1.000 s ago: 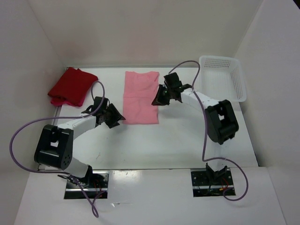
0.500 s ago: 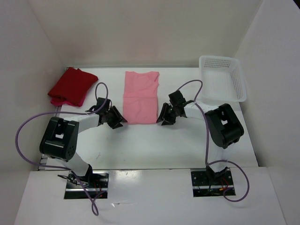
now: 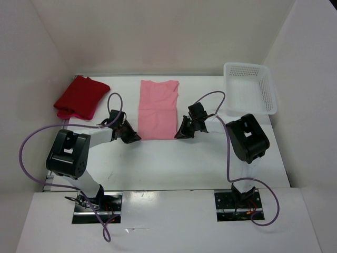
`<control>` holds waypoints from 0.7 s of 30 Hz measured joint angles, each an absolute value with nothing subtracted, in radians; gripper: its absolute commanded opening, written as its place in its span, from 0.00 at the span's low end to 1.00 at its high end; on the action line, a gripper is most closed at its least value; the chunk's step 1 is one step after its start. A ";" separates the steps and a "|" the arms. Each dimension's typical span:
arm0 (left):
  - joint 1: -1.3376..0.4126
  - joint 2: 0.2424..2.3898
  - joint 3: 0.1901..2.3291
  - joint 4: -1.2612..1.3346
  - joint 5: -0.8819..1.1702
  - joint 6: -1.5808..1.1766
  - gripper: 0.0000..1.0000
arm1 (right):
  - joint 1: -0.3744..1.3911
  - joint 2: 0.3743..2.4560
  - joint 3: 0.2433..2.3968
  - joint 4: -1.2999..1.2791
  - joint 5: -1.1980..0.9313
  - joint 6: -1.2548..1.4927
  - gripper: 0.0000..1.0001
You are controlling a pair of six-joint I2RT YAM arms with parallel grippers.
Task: Fold and stack the t-shirts
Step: Grab one side of the 2/3 rectangular tshirt with both arms
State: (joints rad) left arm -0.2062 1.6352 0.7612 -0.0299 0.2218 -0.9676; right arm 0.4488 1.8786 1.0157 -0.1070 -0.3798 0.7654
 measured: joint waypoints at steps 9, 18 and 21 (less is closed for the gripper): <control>-0.206 1.623 0.802 -0.123 0.231 -0.903 0.00 | 0.453 1.805 0.951 -0.116 -0.328 0.794 0.01; -0.209 1.211 0.717 -0.412 0.342 -0.836 0.00 | 0.611 1.399 0.727 -0.241 -0.261 0.913 0.00; -0.222 1.148 0.680 -0.503 0.389 -0.834 0.00 | 0.670 1.251 0.683 -0.326 -0.256 0.970 0.00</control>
State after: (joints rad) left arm -0.2222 1.1484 0.6800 -0.5034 0.3885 -0.8341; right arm 0.6701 1.2510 0.6834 -0.3256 -0.2562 0.9695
